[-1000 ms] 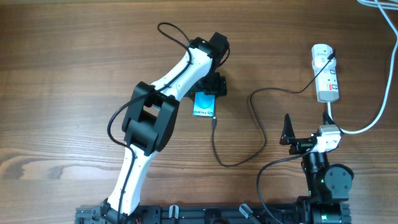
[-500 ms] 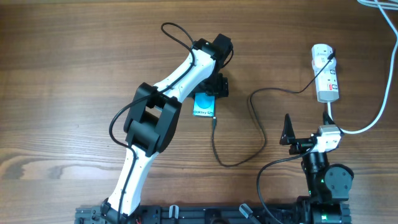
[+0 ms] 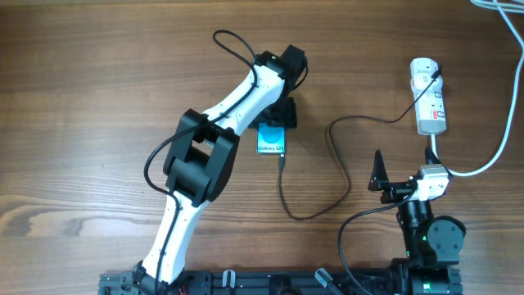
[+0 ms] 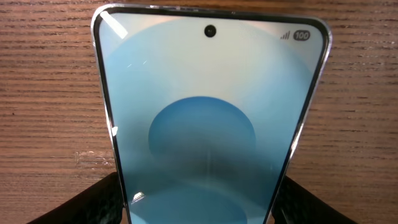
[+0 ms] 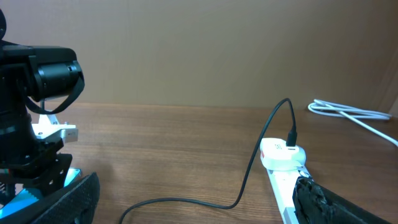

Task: Plug charger to phone and switch on socket
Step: 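Lower the left gripper and grasp the phone by its top edge, then lift the phone upright with the left gripper and hold it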

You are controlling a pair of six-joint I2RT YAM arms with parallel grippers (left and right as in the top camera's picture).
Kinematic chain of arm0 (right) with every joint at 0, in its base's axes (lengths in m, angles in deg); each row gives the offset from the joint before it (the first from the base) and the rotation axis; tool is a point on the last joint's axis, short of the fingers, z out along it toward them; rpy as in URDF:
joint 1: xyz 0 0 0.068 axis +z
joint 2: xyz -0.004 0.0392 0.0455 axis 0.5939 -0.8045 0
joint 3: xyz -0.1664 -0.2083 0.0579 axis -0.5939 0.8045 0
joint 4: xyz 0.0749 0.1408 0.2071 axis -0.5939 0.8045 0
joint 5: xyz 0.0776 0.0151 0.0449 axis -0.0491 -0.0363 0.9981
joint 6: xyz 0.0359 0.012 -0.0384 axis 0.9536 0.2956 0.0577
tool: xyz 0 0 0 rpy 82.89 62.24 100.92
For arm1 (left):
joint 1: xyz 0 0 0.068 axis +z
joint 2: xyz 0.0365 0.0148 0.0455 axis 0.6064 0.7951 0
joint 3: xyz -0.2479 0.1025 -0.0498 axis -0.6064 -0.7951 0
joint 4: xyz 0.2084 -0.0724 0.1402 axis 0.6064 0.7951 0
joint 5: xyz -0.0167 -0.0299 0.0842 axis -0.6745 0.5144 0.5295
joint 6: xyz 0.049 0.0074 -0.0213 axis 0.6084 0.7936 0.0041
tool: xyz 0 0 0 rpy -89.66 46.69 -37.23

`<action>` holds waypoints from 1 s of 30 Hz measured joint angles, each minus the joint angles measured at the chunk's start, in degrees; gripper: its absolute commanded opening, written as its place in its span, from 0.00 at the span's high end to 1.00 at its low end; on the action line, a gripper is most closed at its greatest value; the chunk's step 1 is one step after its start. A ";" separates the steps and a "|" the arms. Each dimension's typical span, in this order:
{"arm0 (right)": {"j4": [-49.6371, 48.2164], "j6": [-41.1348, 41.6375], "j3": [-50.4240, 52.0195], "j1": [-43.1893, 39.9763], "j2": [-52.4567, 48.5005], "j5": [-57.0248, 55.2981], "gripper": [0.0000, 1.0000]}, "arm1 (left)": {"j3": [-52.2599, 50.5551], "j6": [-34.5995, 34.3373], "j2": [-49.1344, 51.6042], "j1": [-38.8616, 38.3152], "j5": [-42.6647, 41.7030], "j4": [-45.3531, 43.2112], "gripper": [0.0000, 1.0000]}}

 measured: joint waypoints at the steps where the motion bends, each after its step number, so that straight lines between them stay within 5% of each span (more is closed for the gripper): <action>1: 0.00 0.00 0.00 0.00 0.00 0.00 0.00 | 0.02 -0.02 0.00 0.00 0.00 0.04 0.30; 18: 0.00 0.00 0.00 0.00 0.00 0.00 0.00 | -0.15 -0.02 -5.07 2.89 -6.14 4.33 0.32; 24: 0.00 0.00 0.00 0.00 0.00 0.00 0.00 | -0.15 0.00 -12.76 8.66 -23.78 11.52 0.32; 30: 0.00 0.00 0.00 0.00 0.00 0.00 0.00 | -0.15 7.43 -14.12 13.51 -55.91 14.99 0.32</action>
